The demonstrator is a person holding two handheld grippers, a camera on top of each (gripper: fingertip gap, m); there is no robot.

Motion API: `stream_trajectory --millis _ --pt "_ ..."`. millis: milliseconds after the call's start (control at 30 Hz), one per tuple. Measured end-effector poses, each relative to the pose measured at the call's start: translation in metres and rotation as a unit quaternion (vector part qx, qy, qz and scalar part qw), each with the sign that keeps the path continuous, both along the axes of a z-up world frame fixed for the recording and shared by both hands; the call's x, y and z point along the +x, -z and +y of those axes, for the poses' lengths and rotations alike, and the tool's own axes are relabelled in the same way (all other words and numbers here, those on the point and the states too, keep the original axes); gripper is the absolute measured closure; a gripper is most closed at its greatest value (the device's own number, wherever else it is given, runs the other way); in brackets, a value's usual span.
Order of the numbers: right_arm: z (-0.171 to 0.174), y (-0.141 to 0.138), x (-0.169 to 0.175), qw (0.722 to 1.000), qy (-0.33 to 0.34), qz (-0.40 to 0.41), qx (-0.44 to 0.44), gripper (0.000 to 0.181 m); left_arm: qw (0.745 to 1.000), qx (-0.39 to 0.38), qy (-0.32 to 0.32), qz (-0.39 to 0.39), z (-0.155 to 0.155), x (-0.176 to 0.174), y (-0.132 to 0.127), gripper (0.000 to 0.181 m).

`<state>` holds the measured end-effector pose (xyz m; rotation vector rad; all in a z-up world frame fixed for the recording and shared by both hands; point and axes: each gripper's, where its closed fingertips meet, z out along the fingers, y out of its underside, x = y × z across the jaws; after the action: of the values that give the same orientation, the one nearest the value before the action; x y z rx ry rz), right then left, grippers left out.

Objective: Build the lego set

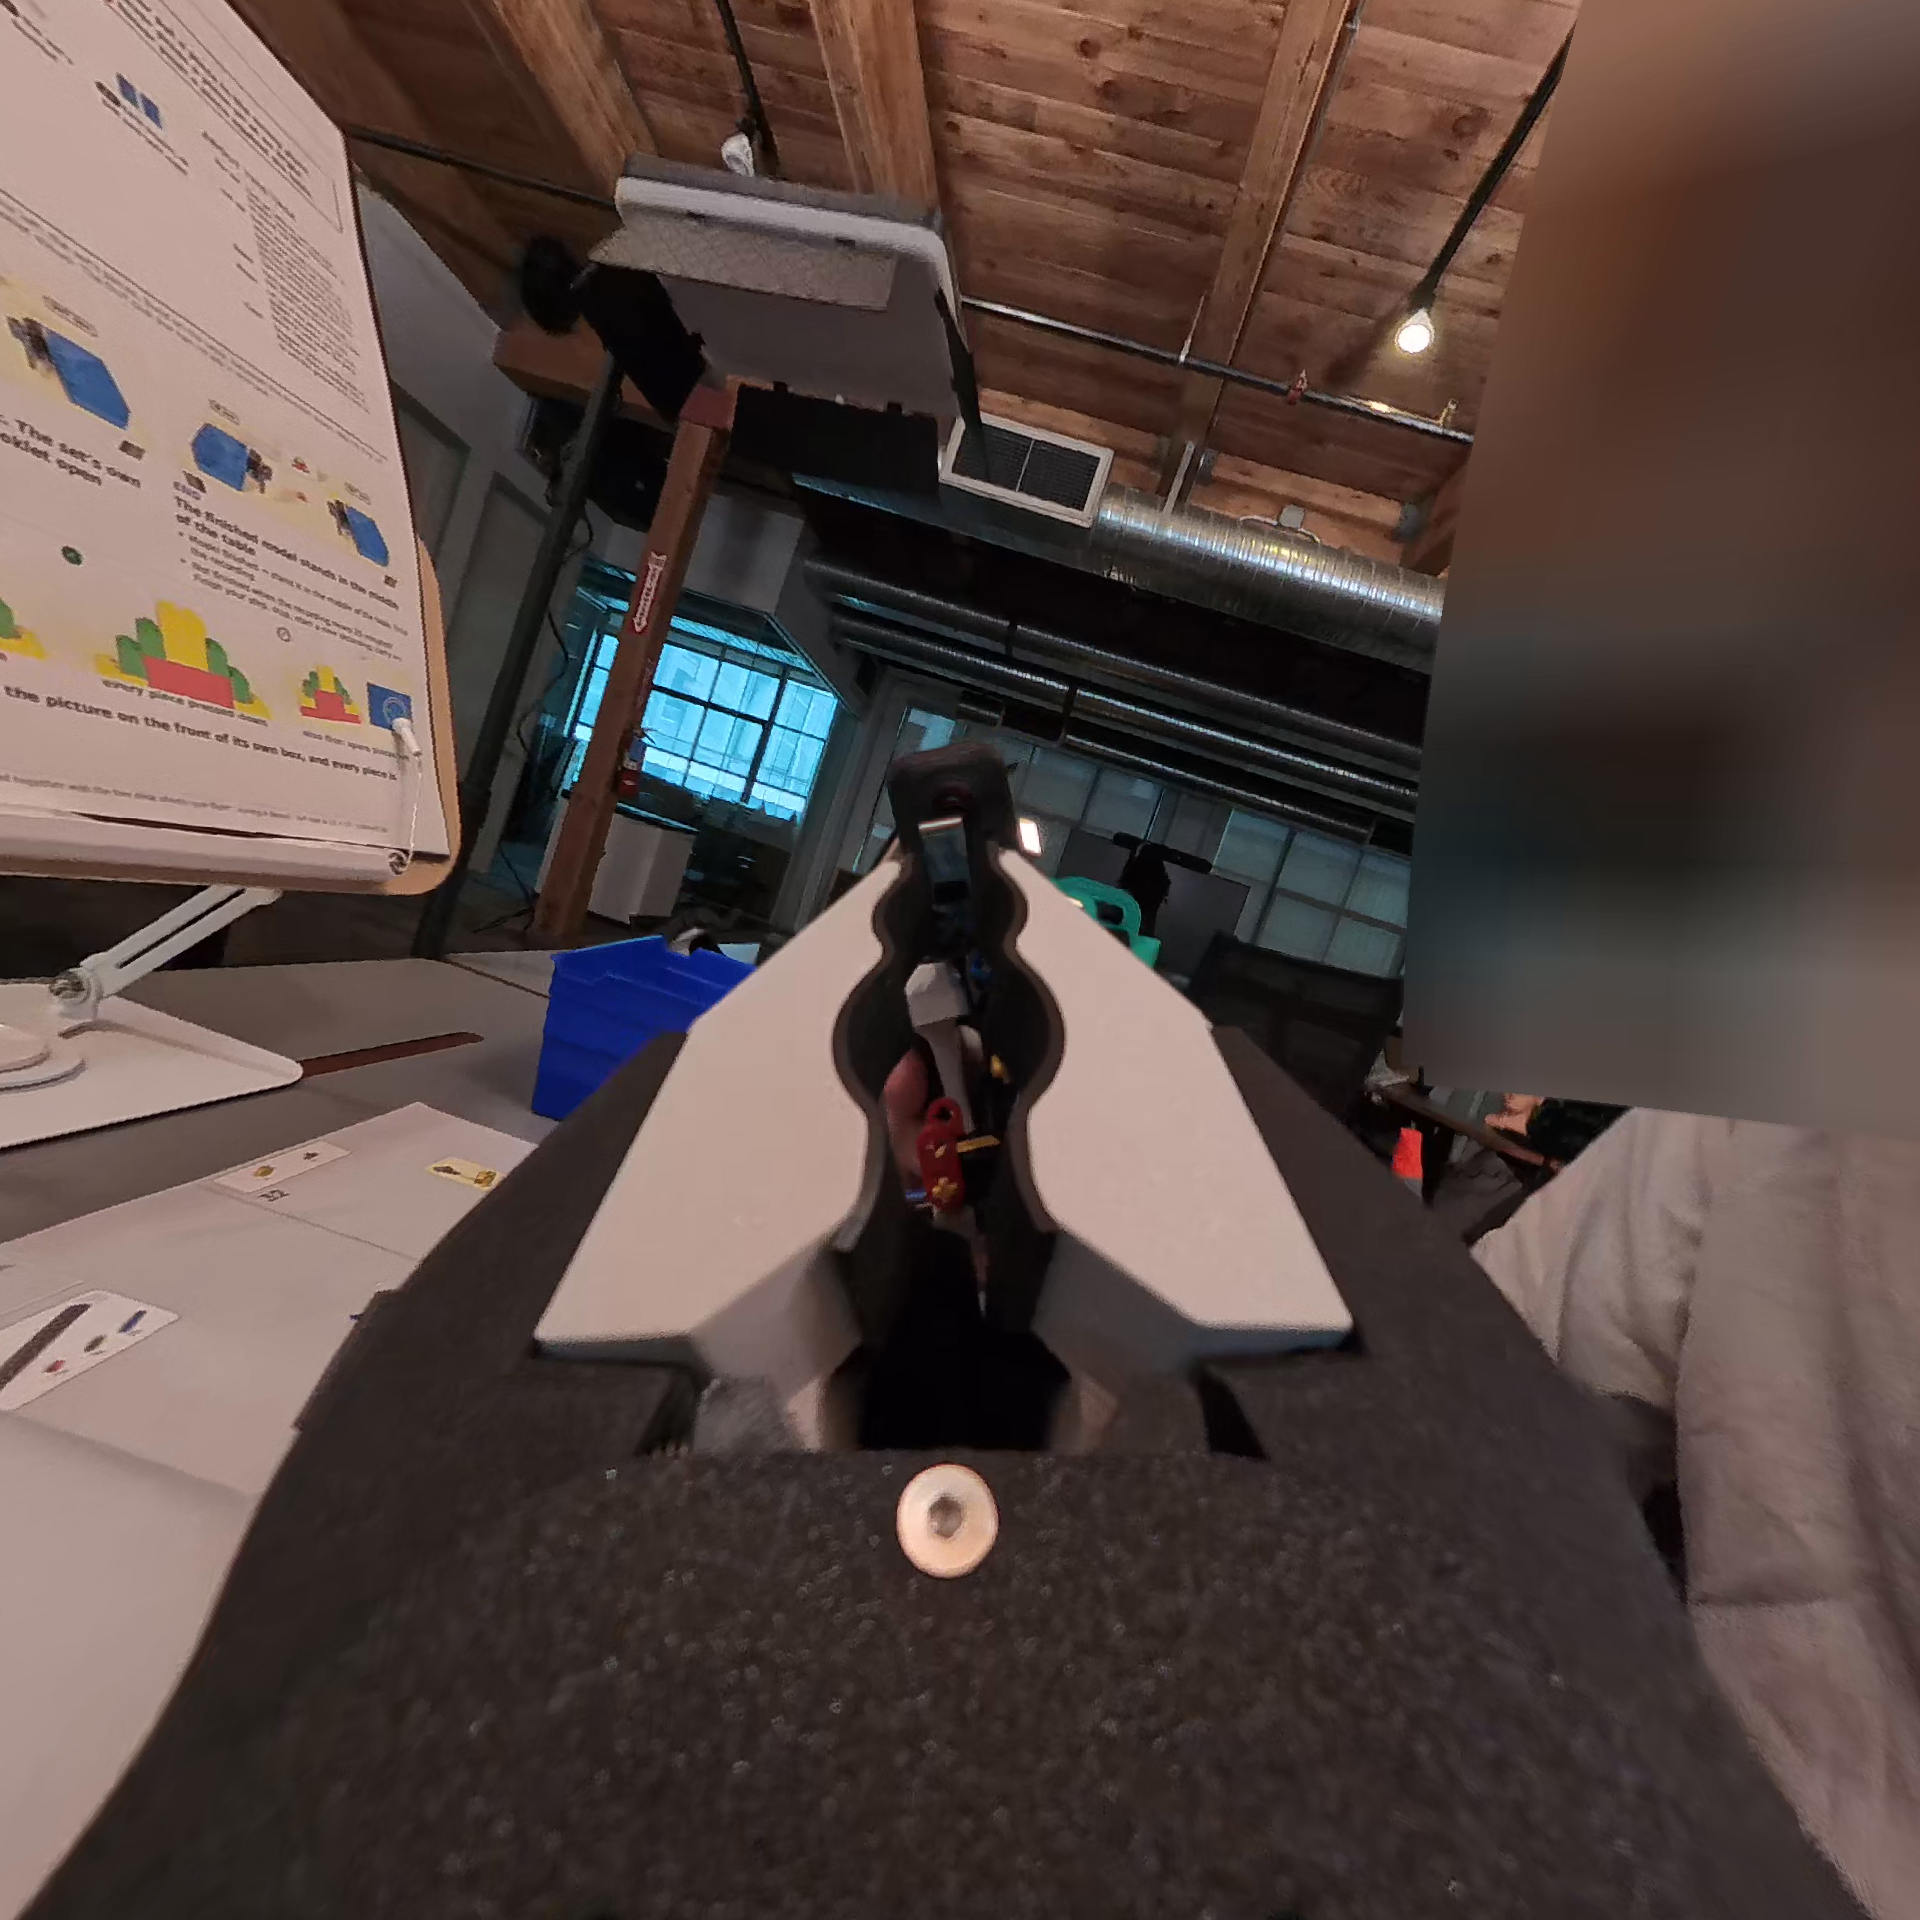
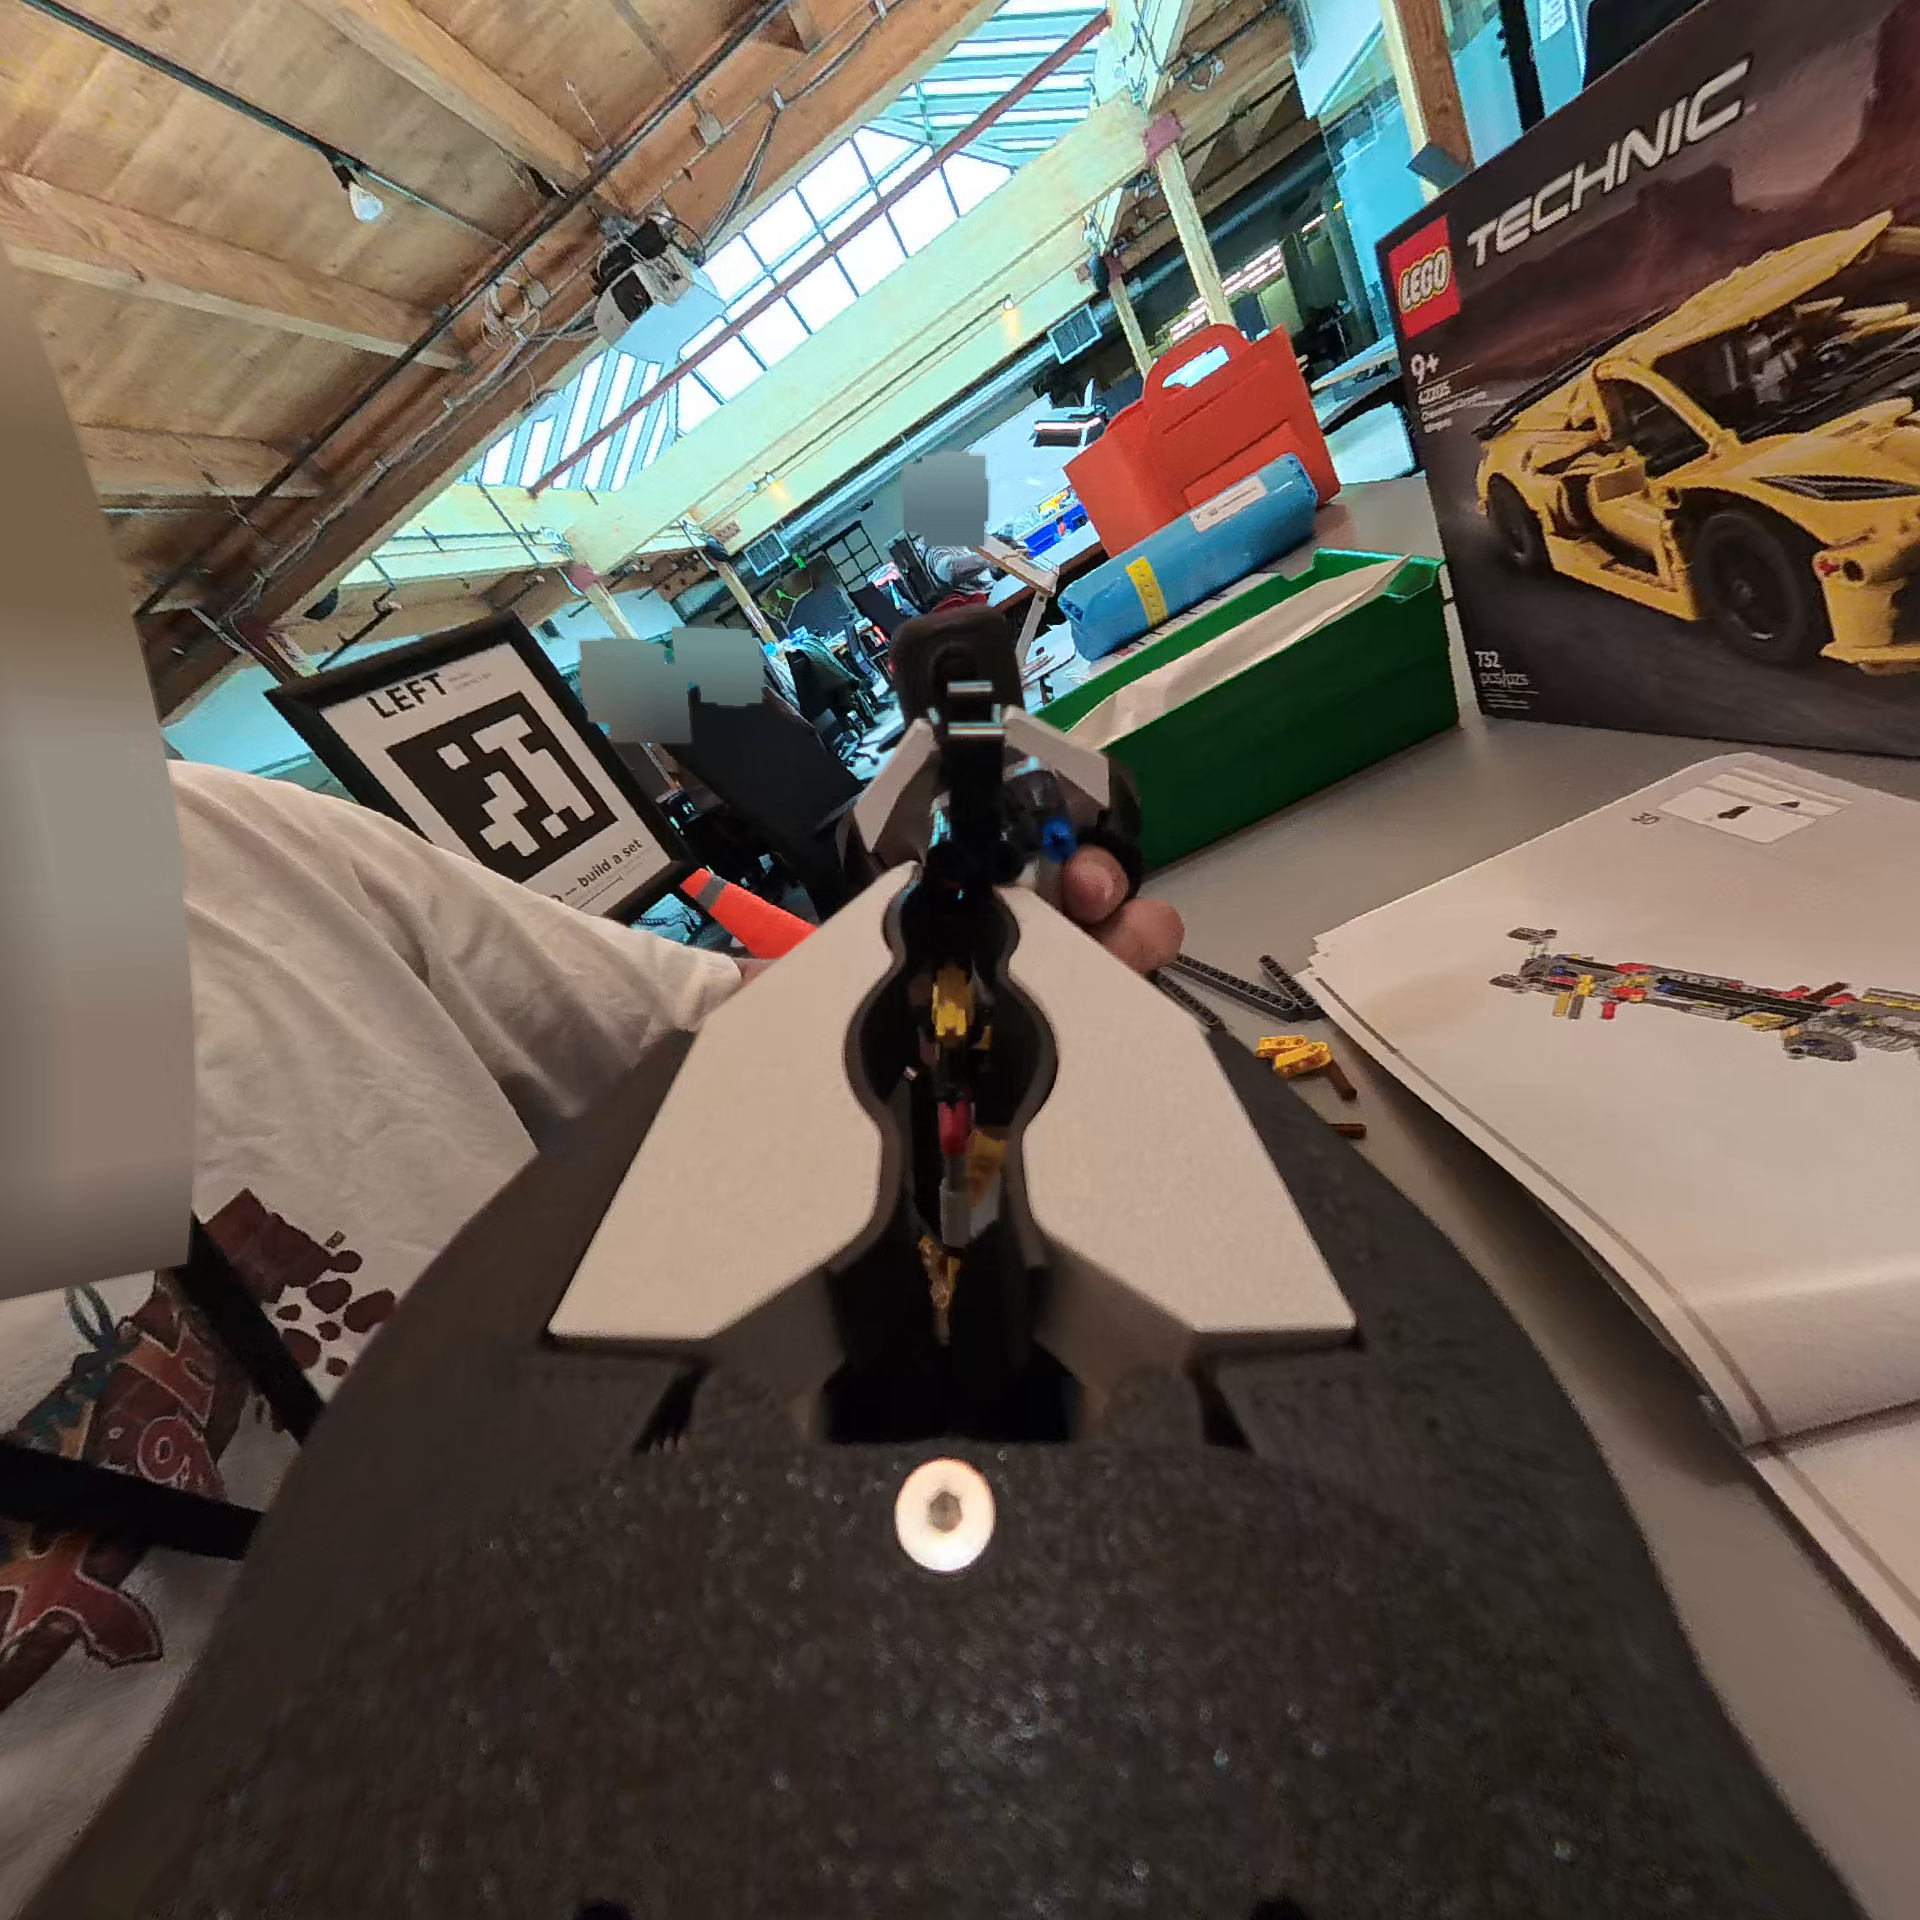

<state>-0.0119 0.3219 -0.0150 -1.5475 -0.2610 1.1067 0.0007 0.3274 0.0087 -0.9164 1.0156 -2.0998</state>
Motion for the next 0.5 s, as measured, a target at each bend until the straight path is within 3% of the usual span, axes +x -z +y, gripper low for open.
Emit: stream_trajectory --millis 167,333,500 --pt "-0.003 -0.003 0.004 0.999 0.024 -0.042 0.018 0.174 0.998 0.057 0.0 0.022 0.001 -0.004 0.002 0.163" --pt "-0.007 -0.003 -0.001 0.998 0.012 -0.055 0.02 0.174 0.996 0.082 0.023 0.019 -0.007 -0.009 0.0 0.174" --pt "-0.008 -0.002 -0.005 0.998 0.007 -0.064 0.025 0.174 0.993 0.102 0.059 0.029 -0.011 -0.014 0.002 0.17"
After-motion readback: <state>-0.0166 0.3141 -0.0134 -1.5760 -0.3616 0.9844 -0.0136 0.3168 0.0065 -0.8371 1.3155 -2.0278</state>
